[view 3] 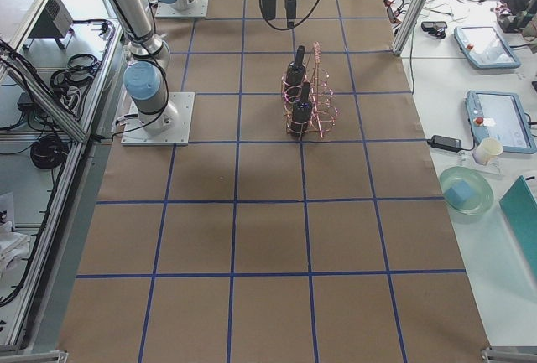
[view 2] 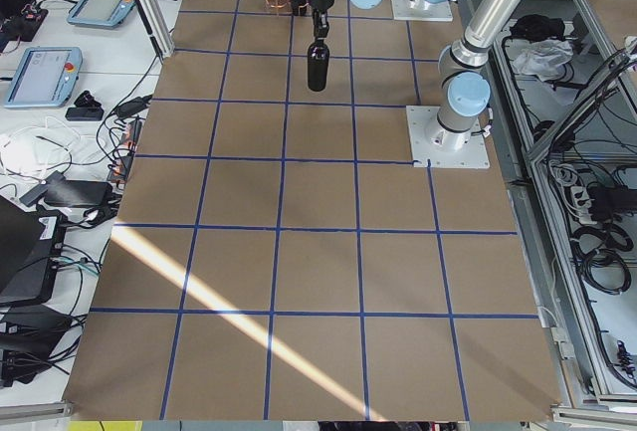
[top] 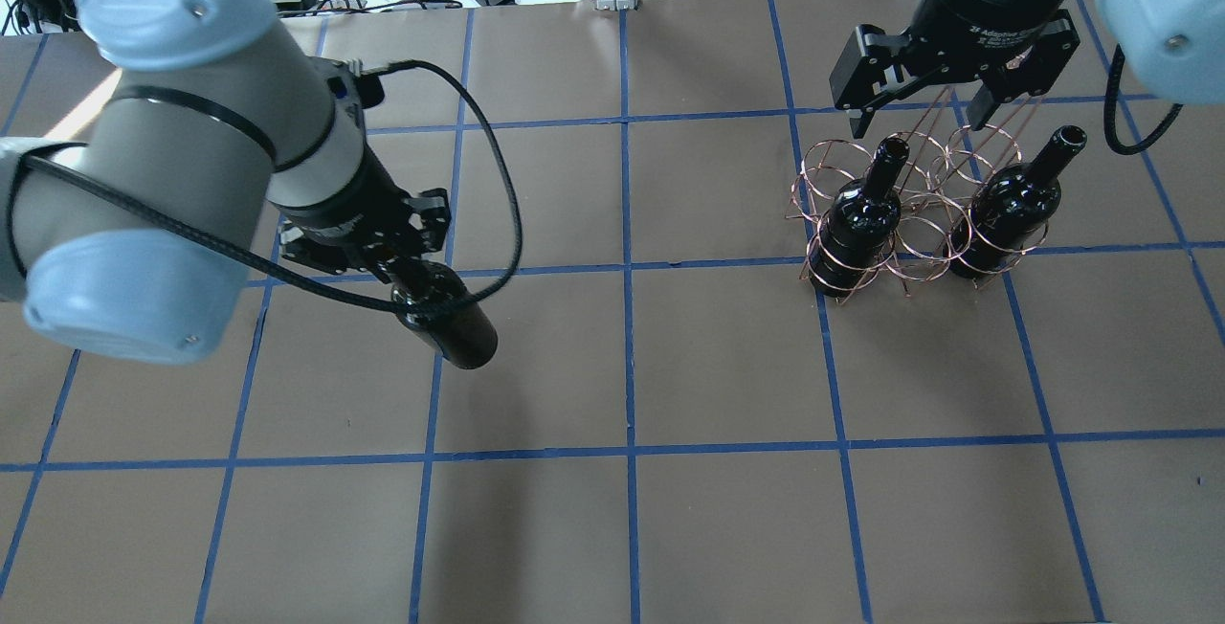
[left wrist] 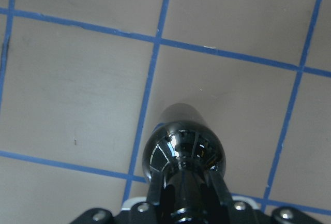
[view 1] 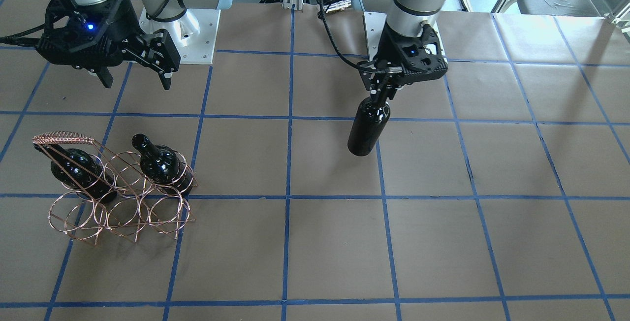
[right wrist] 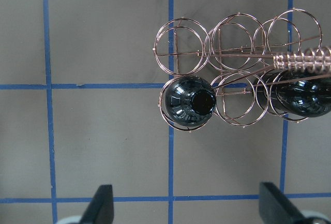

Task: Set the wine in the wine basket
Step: 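Lift the bottle with the left gripper and carry it toward the table center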

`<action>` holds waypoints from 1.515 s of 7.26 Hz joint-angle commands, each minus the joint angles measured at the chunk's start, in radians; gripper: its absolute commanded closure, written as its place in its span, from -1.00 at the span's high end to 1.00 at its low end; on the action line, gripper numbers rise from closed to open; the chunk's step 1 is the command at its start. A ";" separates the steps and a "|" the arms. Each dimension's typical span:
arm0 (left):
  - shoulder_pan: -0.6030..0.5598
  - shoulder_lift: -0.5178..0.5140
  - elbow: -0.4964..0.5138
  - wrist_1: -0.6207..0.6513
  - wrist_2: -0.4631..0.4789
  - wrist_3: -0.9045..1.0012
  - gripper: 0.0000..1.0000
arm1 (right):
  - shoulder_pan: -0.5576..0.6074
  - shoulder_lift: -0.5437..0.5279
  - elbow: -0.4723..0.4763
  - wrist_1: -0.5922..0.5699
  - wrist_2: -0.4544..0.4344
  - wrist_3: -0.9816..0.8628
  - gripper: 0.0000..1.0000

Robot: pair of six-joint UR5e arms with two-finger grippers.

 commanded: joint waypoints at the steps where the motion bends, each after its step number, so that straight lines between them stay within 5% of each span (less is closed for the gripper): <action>1: -0.069 0.018 -0.056 -0.005 0.014 -0.071 -1.00 | 0.000 0.000 0.000 0.000 0.000 0.000 0.98; 5: 0.026 0.019 -0.055 0.001 0.018 0.004 -1.00 | 0.000 0.000 0.000 0.000 -0.002 -0.002 0.98; 11: 0.021 0.005 -0.061 -0.014 -0.030 -0.033 -1.00 | 0.000 -0.010 0.015 0.000 0.002 -0.002 0.98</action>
